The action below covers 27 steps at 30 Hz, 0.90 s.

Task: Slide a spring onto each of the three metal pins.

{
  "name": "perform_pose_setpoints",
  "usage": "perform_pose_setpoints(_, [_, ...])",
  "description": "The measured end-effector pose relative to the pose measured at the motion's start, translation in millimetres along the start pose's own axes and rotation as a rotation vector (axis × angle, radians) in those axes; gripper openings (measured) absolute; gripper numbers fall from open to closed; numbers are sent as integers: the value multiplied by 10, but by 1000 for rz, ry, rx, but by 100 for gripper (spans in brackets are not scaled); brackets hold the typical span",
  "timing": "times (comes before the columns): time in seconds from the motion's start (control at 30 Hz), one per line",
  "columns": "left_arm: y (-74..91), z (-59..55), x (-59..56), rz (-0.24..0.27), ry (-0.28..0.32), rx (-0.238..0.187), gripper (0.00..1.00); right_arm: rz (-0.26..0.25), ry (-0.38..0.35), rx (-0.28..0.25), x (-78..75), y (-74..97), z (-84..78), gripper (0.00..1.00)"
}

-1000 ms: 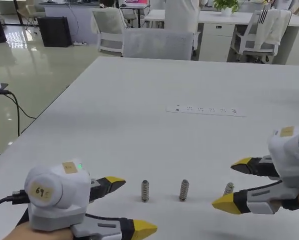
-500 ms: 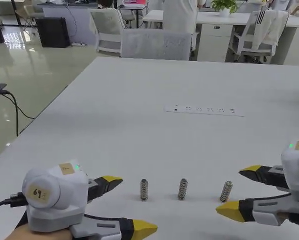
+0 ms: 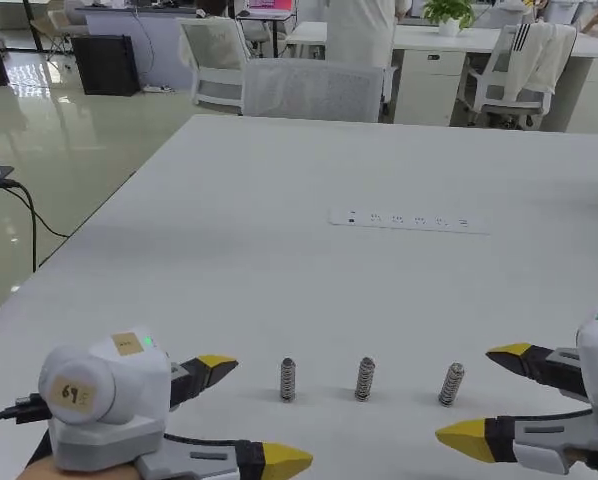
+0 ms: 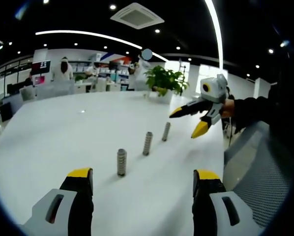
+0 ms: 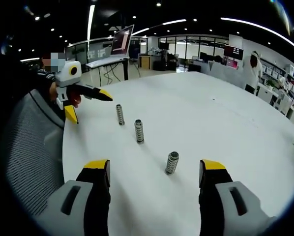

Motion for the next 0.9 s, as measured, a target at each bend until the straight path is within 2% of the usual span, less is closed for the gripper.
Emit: perform_pose_setpoints(0.9, [1, -46, -37, 1, 9, 14, 80, -7, -15, 13, 9, -24, -31, 75])
Point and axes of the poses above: the centre of the closed fingertips' face, and the gripper's own axes: y roughly backward along the fingers, x roughly to its left, z roughly out of its top, the point moved 7 cm from there along y, roughly backward along the fingers, and after that the axes turned 12 degrees about -y, right-handed, at the moved point
